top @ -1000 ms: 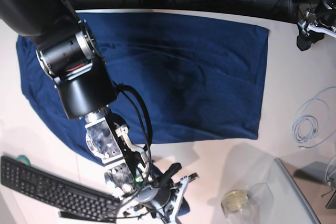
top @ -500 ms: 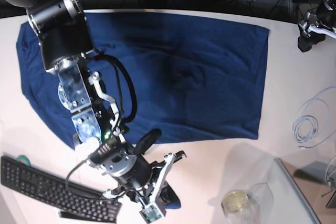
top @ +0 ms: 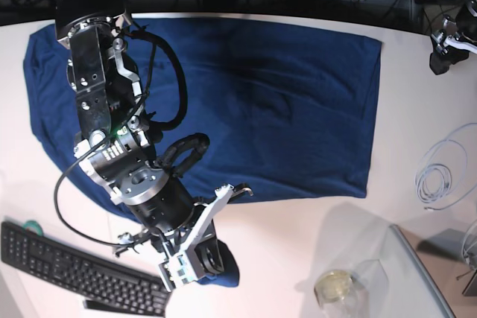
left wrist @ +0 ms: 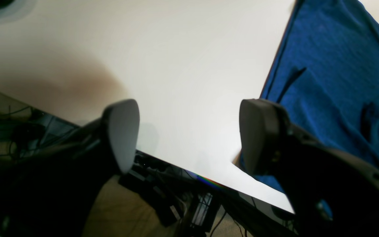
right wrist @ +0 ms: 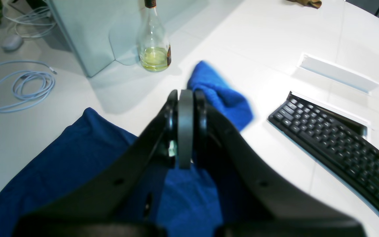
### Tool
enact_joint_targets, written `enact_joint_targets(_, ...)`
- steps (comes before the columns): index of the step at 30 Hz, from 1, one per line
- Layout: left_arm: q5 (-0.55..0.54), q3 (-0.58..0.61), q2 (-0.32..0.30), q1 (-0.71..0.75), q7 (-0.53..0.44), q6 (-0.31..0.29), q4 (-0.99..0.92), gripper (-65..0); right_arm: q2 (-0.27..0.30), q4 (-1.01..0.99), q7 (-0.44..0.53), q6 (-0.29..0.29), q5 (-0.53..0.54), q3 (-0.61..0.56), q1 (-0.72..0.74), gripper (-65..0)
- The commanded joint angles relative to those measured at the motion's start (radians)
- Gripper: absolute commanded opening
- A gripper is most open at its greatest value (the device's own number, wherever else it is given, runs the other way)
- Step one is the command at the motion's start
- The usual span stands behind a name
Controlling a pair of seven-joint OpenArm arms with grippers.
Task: Layout the t-shirt on the table in an organized manner, then fold the t-shirt properly
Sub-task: 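Drag the held hem with the right gripper across the shirt, then release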
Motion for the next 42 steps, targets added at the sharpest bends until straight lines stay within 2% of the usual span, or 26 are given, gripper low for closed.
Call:
enact_joint_targets(1, 0.004, -0.008, -0.021, 0.005, -0.014, -0.001, 0.015, -19.9, -0.006, 0.029, 0.034, 0.001, 0.006, 0.002, 0.014, -65.0)
enact_joint_targets(4, 0.095, -0.006, -0.015, -0.004, -0.016, -0.001, 0.016, -19.9, -0.006, 0.037, 0.034, 0.001, 0.006, -0.041, -0.013, -65.0)
enact_joint_targets(7, 0.136, -0.006, -0.013, -0.006, -0.019, -0.001, 0.016, -19.9, -0.008, 0.027, 0.035, 0.001, 0.006, -0.1, -0.039, -65.0)
enact_joint_targets(14, 0.135, -0.008, -0.013, -0.006, -0.019, -0.001, 0.019, -19.9, -0.034, -0.105, 0.038, -0.005, 0.007, -0.228, -0.036, -65.0)
enact_joint_targets(19, 0.135, -0.008, -0.013, -0.004, -0.019, -0.003, 0.019, -19.9, -0.09, -0.237, 0.04, -0.002, 0.006, -0.245, -0.01, -65.0)
enact_joint_targets(24, 0.135, -0.008, -0.012, 0.002, -0.019, -0.004, 0.019, -19.9, -0.112, -0.356, 0.054, 0.0, 0.007, -0.265, 0.057, -65.0)
enact_joint_targets(34, 0.135, -0.008, -0.012, 0.0, -0.019, -0.004, 0.019, -19.9, -0.117, -0.619, 0.187, -0.002, 0.009, -0.475, 0.168, -65.0)
enact_joint_targets(42, 0.135, -0.008, -0.012, -0.003, -0.019, -0.004, 0.019, -19.9, -0.123, -0.731, 0.216, -0.007, 0.009, -0.519, 0.209, -64.5)
